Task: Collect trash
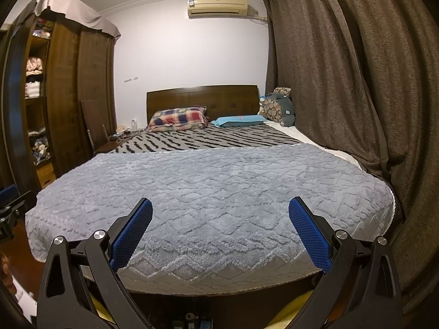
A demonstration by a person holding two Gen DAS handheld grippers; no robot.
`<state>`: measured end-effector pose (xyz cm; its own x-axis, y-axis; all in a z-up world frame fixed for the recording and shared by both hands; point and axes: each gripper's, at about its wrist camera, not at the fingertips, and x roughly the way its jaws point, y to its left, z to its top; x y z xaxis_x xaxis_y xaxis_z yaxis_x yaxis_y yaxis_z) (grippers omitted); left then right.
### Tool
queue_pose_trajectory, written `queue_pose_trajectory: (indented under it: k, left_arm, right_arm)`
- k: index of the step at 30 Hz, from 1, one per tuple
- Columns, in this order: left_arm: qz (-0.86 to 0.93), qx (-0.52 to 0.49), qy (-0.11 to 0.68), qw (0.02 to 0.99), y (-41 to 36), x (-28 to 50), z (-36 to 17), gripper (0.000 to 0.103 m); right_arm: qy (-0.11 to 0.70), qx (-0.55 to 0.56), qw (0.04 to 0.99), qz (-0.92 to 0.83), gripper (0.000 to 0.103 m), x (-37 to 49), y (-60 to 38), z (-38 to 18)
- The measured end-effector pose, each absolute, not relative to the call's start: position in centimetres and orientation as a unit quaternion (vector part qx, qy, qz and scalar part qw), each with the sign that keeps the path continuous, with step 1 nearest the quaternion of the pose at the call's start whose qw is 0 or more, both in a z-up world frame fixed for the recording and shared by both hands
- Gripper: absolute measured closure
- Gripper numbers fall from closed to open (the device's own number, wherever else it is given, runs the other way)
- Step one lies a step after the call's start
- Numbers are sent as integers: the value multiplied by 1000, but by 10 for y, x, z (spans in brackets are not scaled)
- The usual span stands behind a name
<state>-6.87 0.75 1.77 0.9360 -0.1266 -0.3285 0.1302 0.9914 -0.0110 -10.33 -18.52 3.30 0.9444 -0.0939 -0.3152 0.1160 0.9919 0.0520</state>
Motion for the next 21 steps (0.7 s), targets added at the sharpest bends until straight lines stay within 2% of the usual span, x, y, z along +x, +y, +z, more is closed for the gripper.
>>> queue_pose_trajectory:
  k: [21]
  left_arm:
    - [-66,5,166,984,8,-70,17,8]
  right_arm:
    - [160,39,985,-57,3,-105,-185,32]
